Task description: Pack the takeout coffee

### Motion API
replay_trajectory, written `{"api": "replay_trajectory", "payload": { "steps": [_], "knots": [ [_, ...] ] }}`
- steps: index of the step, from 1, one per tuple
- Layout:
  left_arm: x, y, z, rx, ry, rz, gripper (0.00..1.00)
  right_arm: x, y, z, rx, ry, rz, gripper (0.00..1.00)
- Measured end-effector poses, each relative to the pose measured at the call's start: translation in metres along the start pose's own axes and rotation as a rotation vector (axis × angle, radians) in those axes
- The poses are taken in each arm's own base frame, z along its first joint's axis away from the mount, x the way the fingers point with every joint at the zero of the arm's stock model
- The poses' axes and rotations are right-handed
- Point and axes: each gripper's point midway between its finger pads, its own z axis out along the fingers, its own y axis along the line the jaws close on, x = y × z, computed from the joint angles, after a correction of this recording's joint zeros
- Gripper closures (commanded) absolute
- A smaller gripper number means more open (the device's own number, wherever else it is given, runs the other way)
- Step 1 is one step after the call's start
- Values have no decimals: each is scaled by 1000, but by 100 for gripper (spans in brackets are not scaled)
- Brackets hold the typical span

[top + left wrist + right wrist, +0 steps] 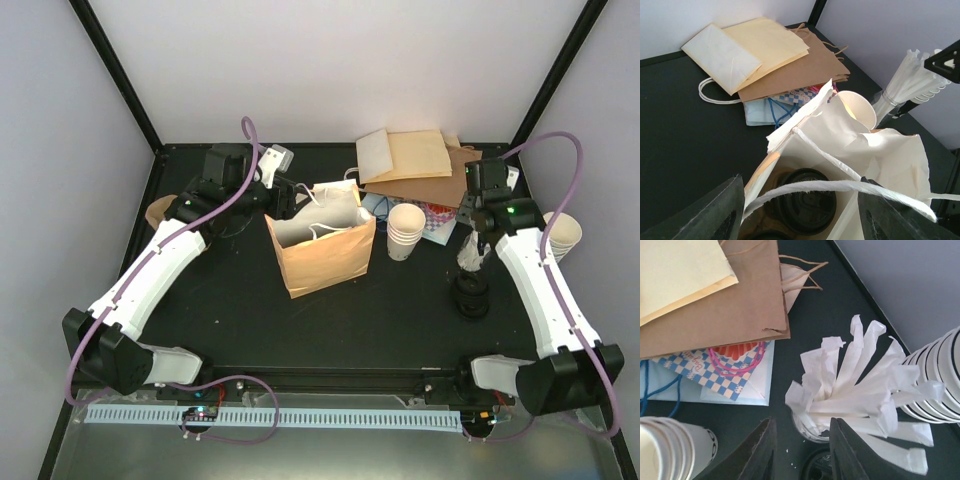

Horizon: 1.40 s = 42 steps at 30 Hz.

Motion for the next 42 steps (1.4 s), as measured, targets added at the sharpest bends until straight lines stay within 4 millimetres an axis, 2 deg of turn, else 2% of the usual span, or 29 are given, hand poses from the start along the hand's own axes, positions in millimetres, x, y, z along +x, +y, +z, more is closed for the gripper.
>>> {"api": "replay_trajectory", "payload": {
  "steps": [6, 17, 25, 28, 30, 38, 42],
  "knots": [
    [0, 0, 0, 0, 0, 2, 35, -4, 0, 22, 43, 35, 18, 68],
    [0, 0, 0, 0, 1, 10, 35, -8, 5, 33, 54, 25, 56, 68],
    [1, 0, 0, -1, 5, 14, 35, -10, 7, 38, 62, 20, 63, 83],
    [1, 0, 0, -1, 5, 16, 35, -10, 7, 38, 62, 21, 65, 86],
    [1, 0, 0, -1, 5, 16, 35, -10, 7, 38, 63, 21, 64, 98],
    [1, 0, 0, -1, 6, 19, 35, -11, 6, 36, 57, 16, 58, 99],
    [2, 0, 0, -1, 7, 19, 35, -16, 3, 25, 40, -13, 65, 99]
  ]
}}
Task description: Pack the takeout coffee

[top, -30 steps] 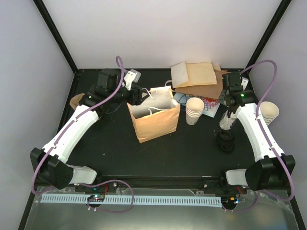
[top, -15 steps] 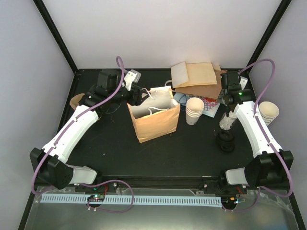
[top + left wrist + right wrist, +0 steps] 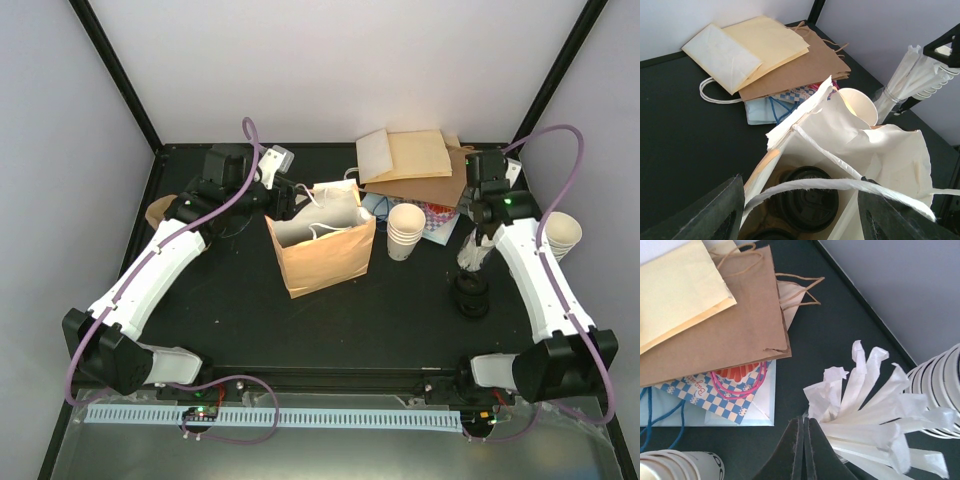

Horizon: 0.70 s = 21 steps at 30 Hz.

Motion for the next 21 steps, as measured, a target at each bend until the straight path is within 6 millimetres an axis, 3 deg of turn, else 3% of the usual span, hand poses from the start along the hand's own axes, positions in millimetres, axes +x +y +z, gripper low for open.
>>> {"api": "replay_trajectory", "payload": {
  "steps": [7, 10, 13, 21],
  "knots": [
    [1, 0, 0, 0, 5, 1, 35, -15, -2, -28, -56, -42, 10, 99],
    [2, 0, 0, -2, 8, 2, 35, -34, 0, -51, -104, -75, 18, 99],
    [3, 0, 0, -2, 11, 0, 35, -54, 3, -82, -182, -130, 36, 99],
    [3, 0, 0, -2, 12, -1, 35, -97, 19, -202, -579, -295, 77, 99]
  ]
}}
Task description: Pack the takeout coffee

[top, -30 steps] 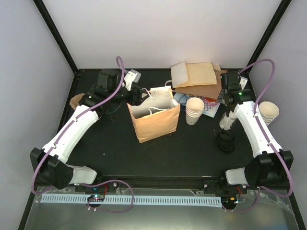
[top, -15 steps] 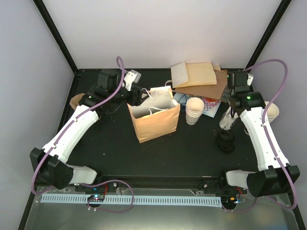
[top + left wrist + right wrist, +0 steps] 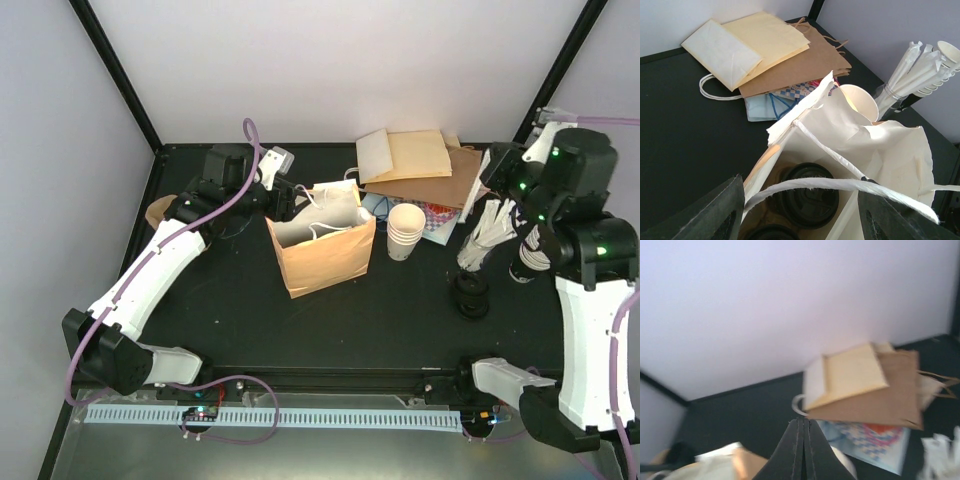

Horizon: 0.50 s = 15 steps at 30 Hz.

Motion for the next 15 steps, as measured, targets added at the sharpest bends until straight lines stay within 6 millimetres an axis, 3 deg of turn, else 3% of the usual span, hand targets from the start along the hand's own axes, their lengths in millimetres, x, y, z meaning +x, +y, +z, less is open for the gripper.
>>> {"api": "replay_trajectory", "payload": {
  "steps": [3, 7, 15],
  "knots": [
    [0, 0, 0, 0, 0, 0, 35, -15, 35, -24, -187, -18, 8, 99],
    [0, 0, 0, 0, 0, 0, 35, -19, 80, -44, -442, 6, 33, 99],
    [0, 0, 0, 0, 0, 0, 35, -4, 148, -55, -798, 124, 64, 99]
  ]
}}
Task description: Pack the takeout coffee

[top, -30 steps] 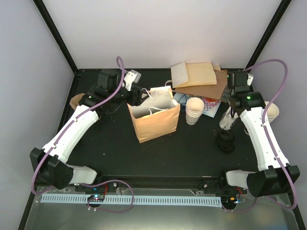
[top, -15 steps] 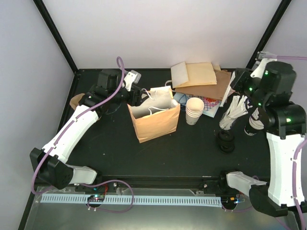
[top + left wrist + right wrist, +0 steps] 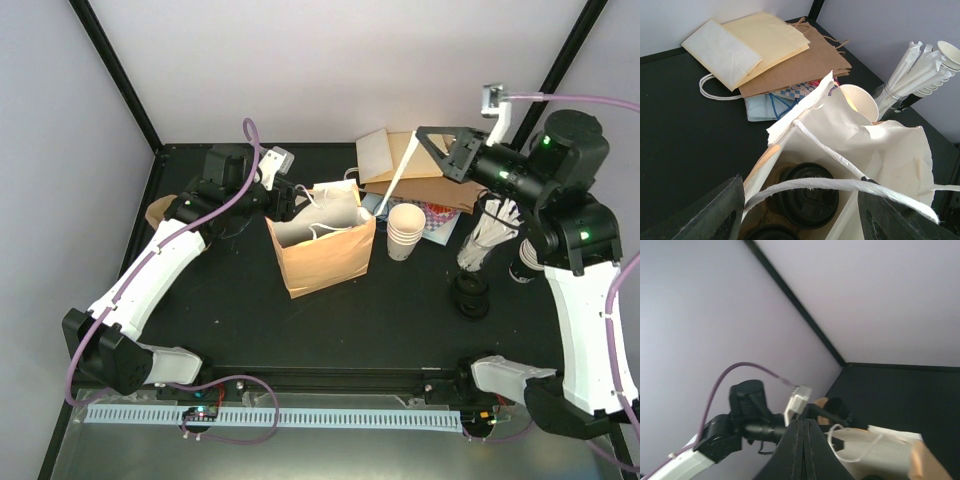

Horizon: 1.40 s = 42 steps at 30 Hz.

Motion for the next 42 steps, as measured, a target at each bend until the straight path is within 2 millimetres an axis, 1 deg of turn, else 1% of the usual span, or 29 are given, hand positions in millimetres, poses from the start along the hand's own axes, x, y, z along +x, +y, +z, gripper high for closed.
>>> {"api": "replay_trajectory", "payload": {
  "steps": [4, 8, 13, 16, 19, 23, 27, 30, 32, 33, 34, 35, 37, 38, 39, 42],
  "knots": [
    [0, 0, 0, 0, 0, 0, 35, 7, 16, 22, -86, 42, 4, 99],
    [0, 0, 0, 0, 0, 0, 35, 20, 36, 49, -169, 96, -3, 99],
    [0, 0, 0, 0, 1, -1, 35, 32, 45, 78, -211, 117, -11, 99],
    [0, 0, 0, 0, 2, -1, 35, 43, 44, 90, -225, 118, -14, 99],
    [1, 0, 0, -2, 2, -2, 35, 61, 39, 102, -226, 137, -6, 99],
    [2, 2, 0, -12, 6, -4, 35, 88, 27, 119, -221, 169, 22, 99],
    [1, 3, 0, -18, 5, -10, 35, 122, 14, 132, -215, 204, 68, 99],
    [1, 4, 0, -22, 4, -16, 35, 145, 15, 139, -233, 223, 94, 99],
    [1, 4, 0, -26, 4, -20, 35, 156, 16, 142, -247, 221, 109, 99],
    [1, 5, 0, -27, 4, -22, 35, 160, 16, 143, -251, 220, 118, 97],
    [1, 5, 0, -28, 4, -22, 35, 165, 14, 143, -252, 216, 128, 93],
    [1, 5, 0, -28, 4, -23, 35, 168, 11, 143, -244, 207, 137, 84],
    [1, 5, 0, -31, 3, -23, 35, 173, 0, 139, -209, 183, 150, 49],
    [0, 5, 0, -31, 2, -22, 35, 173, -5, 137, -193, 173, 157, 40],
    [0, 5, -1, -32, 2, -22, 35, 173, -11, 133, -168, 156, 156, 37],
    [-2, 5, -2, -34, -2, -21, 35, 167, -21, 120, -101, 109, 132, 35]
  ]
}}
